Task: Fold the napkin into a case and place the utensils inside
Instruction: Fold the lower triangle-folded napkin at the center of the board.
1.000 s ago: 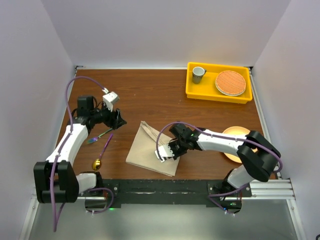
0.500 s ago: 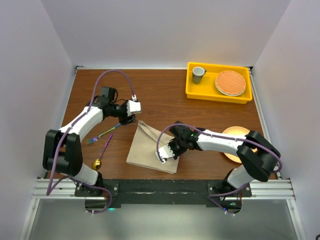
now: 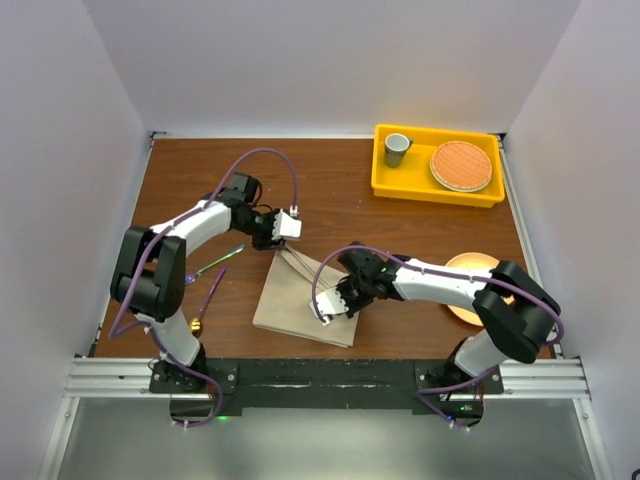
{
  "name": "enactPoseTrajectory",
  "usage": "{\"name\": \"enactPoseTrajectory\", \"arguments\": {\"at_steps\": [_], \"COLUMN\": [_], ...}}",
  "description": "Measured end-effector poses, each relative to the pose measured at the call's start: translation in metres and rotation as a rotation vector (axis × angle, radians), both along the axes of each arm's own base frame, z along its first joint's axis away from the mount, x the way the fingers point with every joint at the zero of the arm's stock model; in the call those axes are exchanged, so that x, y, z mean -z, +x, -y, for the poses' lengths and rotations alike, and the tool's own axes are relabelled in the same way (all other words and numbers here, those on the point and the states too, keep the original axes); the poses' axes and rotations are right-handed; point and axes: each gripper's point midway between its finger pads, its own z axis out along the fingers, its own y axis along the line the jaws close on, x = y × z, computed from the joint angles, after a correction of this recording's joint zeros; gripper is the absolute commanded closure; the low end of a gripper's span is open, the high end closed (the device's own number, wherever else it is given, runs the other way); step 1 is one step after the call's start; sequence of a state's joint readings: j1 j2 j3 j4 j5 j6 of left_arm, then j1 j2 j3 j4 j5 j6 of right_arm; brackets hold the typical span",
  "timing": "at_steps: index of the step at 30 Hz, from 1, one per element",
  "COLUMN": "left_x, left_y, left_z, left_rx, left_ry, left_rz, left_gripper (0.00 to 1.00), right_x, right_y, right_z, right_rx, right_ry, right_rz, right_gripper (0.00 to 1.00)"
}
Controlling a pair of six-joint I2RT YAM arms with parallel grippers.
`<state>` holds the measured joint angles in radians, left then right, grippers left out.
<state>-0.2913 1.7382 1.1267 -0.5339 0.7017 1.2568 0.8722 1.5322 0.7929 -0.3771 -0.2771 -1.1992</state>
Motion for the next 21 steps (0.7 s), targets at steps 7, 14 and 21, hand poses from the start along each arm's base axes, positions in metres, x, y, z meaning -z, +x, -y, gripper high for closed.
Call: {"name": "enactPoseTrajectory", "arguments": {"at_steps": [7,14,21], "left_x": [0.016,0.025,0.026], "left_y": [-0.001,0.000,-0.003], "left_z": [0.002,0.005,0.003], "left_rx": [0.039,0.076,0.064], "left_ry": [0.038,0.057,0.067], "left_rz": [-0.004,-0.017,-0.040], "left_gripper": [0.57,0.82,1.00], "right_x": [0.000,0.000,-0.001], "right_y": [0.000,0.000,0.011], "right_z": [0.000,0.000,0.007], "right_rx": [0.010,0.015,0.053], "right_ry": [0.001,0.000,-0.006], "right_rz": [-0.005,-0.004,-0.005], "right_gripper": [1.00,1.00,1.00]}}
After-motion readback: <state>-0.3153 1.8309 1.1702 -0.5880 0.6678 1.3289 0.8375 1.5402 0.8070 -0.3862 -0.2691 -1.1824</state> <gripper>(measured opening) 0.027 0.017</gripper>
